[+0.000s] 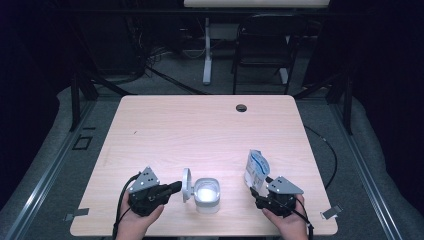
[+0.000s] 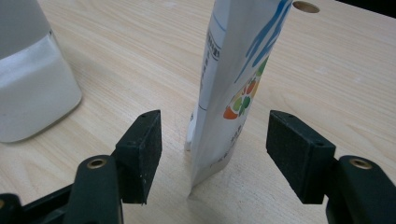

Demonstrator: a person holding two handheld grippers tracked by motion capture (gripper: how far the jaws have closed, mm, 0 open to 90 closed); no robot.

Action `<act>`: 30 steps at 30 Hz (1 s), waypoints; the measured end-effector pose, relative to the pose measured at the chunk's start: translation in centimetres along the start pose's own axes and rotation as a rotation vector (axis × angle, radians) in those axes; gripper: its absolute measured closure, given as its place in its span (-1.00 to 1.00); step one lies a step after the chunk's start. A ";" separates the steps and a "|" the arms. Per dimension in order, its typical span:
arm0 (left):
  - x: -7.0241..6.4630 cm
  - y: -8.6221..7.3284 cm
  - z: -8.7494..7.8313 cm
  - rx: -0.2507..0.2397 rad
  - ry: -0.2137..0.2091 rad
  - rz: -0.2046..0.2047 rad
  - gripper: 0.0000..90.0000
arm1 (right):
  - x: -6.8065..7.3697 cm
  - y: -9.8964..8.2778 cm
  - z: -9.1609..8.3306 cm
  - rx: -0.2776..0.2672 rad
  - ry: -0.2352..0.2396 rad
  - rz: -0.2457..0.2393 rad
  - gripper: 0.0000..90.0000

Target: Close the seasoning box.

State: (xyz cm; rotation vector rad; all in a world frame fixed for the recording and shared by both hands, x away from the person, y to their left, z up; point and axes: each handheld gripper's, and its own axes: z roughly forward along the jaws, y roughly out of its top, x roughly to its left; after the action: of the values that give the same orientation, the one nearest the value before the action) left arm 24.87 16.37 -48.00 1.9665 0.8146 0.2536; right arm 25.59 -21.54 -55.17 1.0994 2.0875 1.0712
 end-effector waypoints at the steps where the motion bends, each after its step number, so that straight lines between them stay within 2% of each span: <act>1: 0.0 0.0 0.0 0.002 0.000 0.005 1.00 | 0.0 0.0 0.0 0.000 0.000 0.000 -0.21; 30: -0.4 0.0 0.4 0.008 -0.010 0.008 1.00 | 0.0 0.0 0.0 0.005 -0.002 0.004 -0.21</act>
State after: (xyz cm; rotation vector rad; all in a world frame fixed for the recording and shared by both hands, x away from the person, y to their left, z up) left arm 24.76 15.86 -48.10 1.9771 0.8028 0.2450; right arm 25.60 -21.49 -55.15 1.1068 2.0888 1.0663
